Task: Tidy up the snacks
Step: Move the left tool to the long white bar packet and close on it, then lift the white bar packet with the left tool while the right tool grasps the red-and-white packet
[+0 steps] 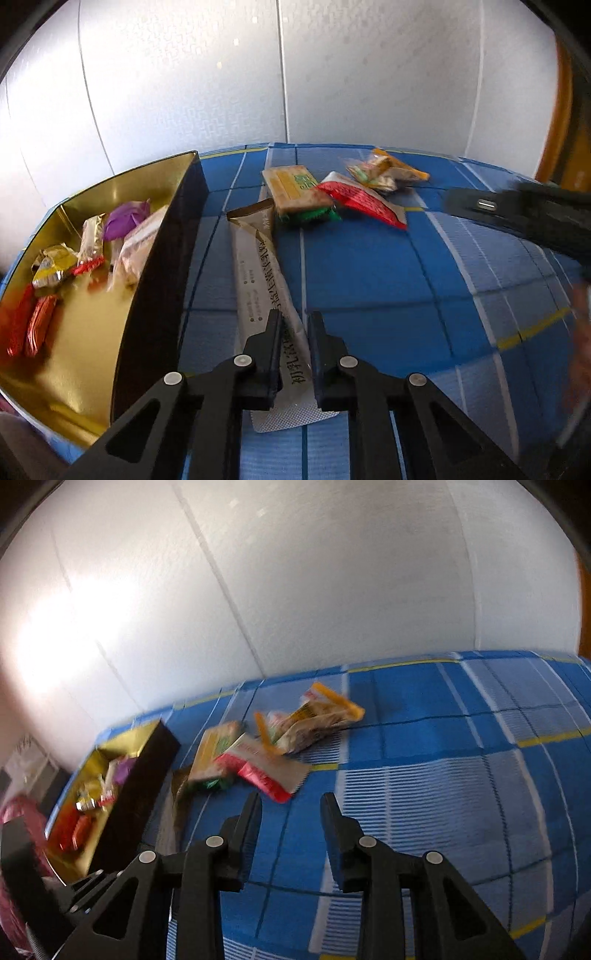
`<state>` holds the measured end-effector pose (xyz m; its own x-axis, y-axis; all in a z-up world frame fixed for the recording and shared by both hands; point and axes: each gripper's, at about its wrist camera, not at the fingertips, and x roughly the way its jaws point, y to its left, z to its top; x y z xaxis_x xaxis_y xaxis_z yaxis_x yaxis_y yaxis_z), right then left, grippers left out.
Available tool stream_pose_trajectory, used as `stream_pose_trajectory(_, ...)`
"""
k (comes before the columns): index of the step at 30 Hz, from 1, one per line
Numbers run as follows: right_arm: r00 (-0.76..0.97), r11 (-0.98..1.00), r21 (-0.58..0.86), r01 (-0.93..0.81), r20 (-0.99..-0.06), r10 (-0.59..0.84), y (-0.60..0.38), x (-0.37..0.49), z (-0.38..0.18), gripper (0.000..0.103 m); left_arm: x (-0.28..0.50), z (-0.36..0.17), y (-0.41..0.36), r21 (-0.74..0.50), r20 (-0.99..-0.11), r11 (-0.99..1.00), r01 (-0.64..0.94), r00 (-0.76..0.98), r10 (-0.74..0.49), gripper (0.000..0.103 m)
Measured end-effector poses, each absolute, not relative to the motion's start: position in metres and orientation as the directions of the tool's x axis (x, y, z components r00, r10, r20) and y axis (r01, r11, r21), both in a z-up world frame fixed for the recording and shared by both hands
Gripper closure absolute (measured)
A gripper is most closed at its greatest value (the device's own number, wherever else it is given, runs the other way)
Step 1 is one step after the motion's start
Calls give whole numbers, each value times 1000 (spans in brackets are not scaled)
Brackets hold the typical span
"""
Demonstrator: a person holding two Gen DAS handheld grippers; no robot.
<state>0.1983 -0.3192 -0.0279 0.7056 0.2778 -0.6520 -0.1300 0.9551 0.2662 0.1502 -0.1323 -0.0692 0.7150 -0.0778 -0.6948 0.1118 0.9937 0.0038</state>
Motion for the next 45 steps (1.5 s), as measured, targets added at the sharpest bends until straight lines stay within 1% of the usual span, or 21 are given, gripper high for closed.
stream_pose_trajectory(3, 684, 955, 220, -197, -667, 295, -301, 208, -30, 70, 140, -68, -128, -38, -692, 991, 127, 713, -118, 89)
stream_pose_trajectory(5, 687, 957, 156, -245, -668, 285, -289, 217, -30, 63, 141, -66, -124, -69, -695, 990, 124, 706, -137, 88)
stream_pose_trajectory(8, 686, 949, 69, -307, -675, 271, -277, 232, -34, 56, 143, -61, -123, -80, -706, 990, 118, 694, -140, 75)
stream_pose_trajectory(9, 684, 948, 50, -315, -680, 263, -276, 237, -35, 53, 142, -60, -124, -81, -708, 990, 119, 692, -141, 67)
stream_pose_trajectory(10, 682, 947, 38, -318, -684, 257, -275, 242, -37, 51, 142, -59, -123, -83, -707, 989, 119, 692, -143, 65)
stream_pose_trajectory(16, 590, 914, 78, -397, -742, 319, -270, 276, -55, 50, 145, -66, -125, -65, -712, 991, 119, 690, -130, 65)
stream_pose_trajectory(17, 565, 910, 91, -404, -758, 326, -269, 281, -57, 47, 145, -67, -126, -57, -709, 991, 121, 694, -125, 65)
stream_pose_trajectory(19, 575, 905, 107, -412, -740, 349, -268, 282, -54, 48, 144, -66, -127, -47, -707, 991, 122, 697, -119, 63)
stream_pose_trajectory(21, 577, 918, 125, -375, -743, 338, -271, 283, -55, 58, 146, -66, -128, -46, -706, 992, 118, 699, -116, 60)
stream_pose_trajectory(25, 555, 917, 171, -359, -751, 357, -280, 274, -53, 62, 151, -66, -133, -48, -708, 991, 126, 695, -122, 44)
stream_pose_trajectory(26, 546, 921, 180, -345, -760, 353, -283, 270, -52, 65, 153, -66, -136, -43, -711, 990, 132, 692, -123, 42)
stream_pose_trajectory(28, 530, 934, 193, -302, -780, 333, -291, 258, -50, 65, 158, -67, -138, -37, -717, 989, 141, 686, -124, 35)
stream_pose_trajectory(32, 549, 974, 68, -218, -816, 180, -307, 228, -46, 65, 174, -66, -143, -26, -724, 993, 119, 682, -101, 32)
stream_pose_trajectory(33, 557, 981, 30, -192, -820, 134, -313, 219, -45, 65, 177, -66, -142, -36, -722, 993, 113, 684, -104, 32)
stream_pose_trajectory(35, 560, 983, 29, -182, -819, 128, -321, 212, -45, 64, 183, -65, -139, -50, -716, 994, 96, 690, -103, 44)
stream_pose_trajectory(36, 558, 981, 35, -192, -818, 138, -324, 209, -44, 63, 184, -64, -140, -35, -711, 995, 92, 698, -89, 63)
stream_pose_trajectory(37, 557, 979, 29, -202, -819, 139, -326, 207, -44, 61, 183, -63, -140, -18, -707, 995, 96, 702, -81, 77)
stream_pose_trajectory(38, 561, 977, 9, -211, -818, 128, -326, 204, -44, 59, 182, -63, -142, -10, -704, 993, 120, 704, -92, 79)
stream_pose_trajectory(40, 576, 973, -45, -226, -812, 96, -324, 204, -46, 58, 176, -62, -141, -18, -697, 987, 161, 705, -128, 89)
stream_pose_trajectory(42, 584, 967, -77, -243, -807, 83, -321, 203, -47, 57, 169, -60, -138, -36, -691, 981, 192, 704, -163, 91)
stream_pose_trajectory(45, 586, 958, -99, -269, -807, 82, -314, 211, -50, 57, 163, -61, -129, -86, -696, 978, 189, 691, -195, 91)
